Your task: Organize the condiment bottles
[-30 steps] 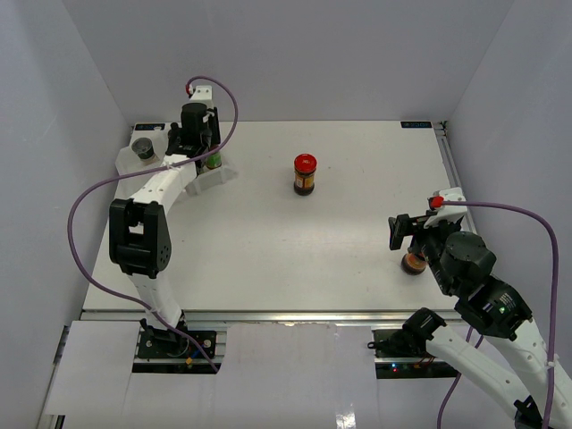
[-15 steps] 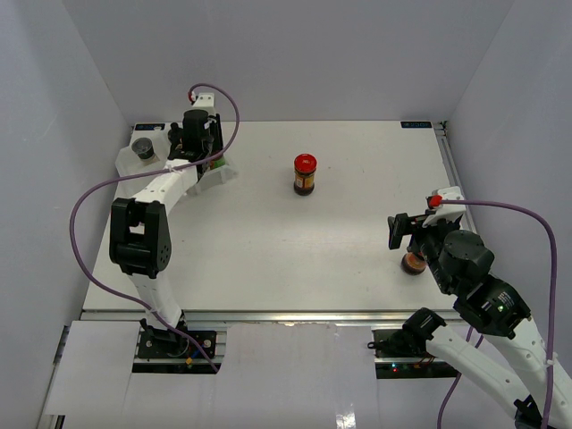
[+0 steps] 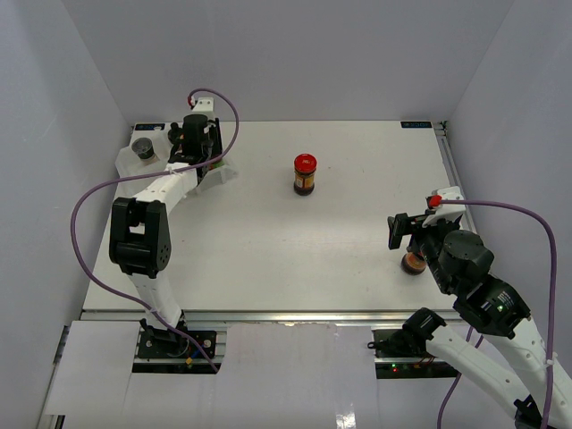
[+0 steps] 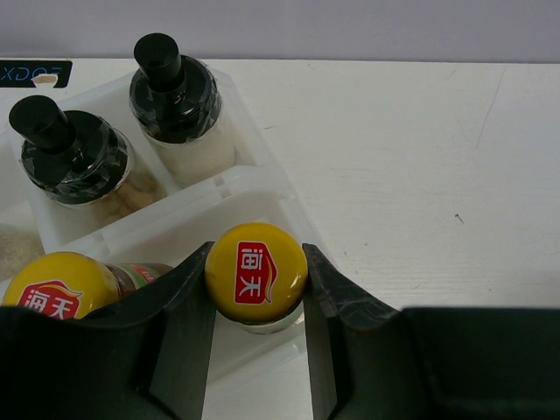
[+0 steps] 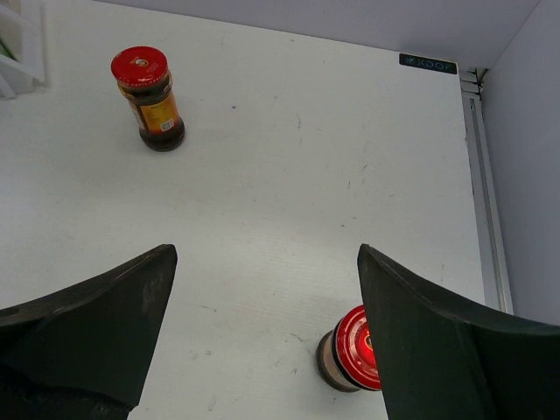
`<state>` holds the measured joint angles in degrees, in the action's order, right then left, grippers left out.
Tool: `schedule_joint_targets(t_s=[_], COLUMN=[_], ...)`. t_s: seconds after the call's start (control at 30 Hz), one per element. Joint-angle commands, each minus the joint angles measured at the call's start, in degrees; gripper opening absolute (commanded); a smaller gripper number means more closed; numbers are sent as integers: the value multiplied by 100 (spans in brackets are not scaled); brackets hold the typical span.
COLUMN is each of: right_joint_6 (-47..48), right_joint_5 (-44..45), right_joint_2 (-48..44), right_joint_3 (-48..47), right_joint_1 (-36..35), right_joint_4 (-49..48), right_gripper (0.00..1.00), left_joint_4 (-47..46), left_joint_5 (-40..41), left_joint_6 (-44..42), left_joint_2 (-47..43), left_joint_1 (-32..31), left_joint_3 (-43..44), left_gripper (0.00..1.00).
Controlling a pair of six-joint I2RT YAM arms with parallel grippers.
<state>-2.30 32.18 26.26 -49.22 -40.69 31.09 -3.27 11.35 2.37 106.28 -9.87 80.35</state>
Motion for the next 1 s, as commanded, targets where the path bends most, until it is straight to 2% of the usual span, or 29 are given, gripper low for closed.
schedule_joint_targets(t_s=[0.0, 0.1, 0.4, 0.5, 0.6, 0.77, 0.87, 0.97], right_joint_6=[95, 78, 52, 45, 37, 8, -55, -150], right_joint_5=[92, 84, 113, 113, 111, 67, 16, -55], right_joint_2=[7, -12, -86, -87, -95, -121, -143, -219], right_joint_3=[17, 22, 28, 35, 35, -20, -70, -114], right_joint_1=[-31, -27, -33, -36, -36, -27, -36, -30], right_joint_4=[-328, -312, -268, -252, -242, -215, -139, -59], right_gripper=[90, 90, 90, 90, 90, 90, 90, 90], left_joint_4=[-722, -735, -701, -636, -529, -206, -35, 470], left_joint_5=[7, 23, 31, 13, -84, -284, -670, -1615], left_joint_6=[-53, -70, -85, -78, -68, 3, 126, 362], left_joint_2=[-477, -479, -539, -610, -780, -1206, -1520, -1680], left_joint_1=[38, 38, 38, 38, 38, 38, 29, 4], left_joint_3=[71, 33, 7, 10, 37, 202, 292, 516], left_gripper=[40, 54, 66, 72, 86, 92, 94, 96])
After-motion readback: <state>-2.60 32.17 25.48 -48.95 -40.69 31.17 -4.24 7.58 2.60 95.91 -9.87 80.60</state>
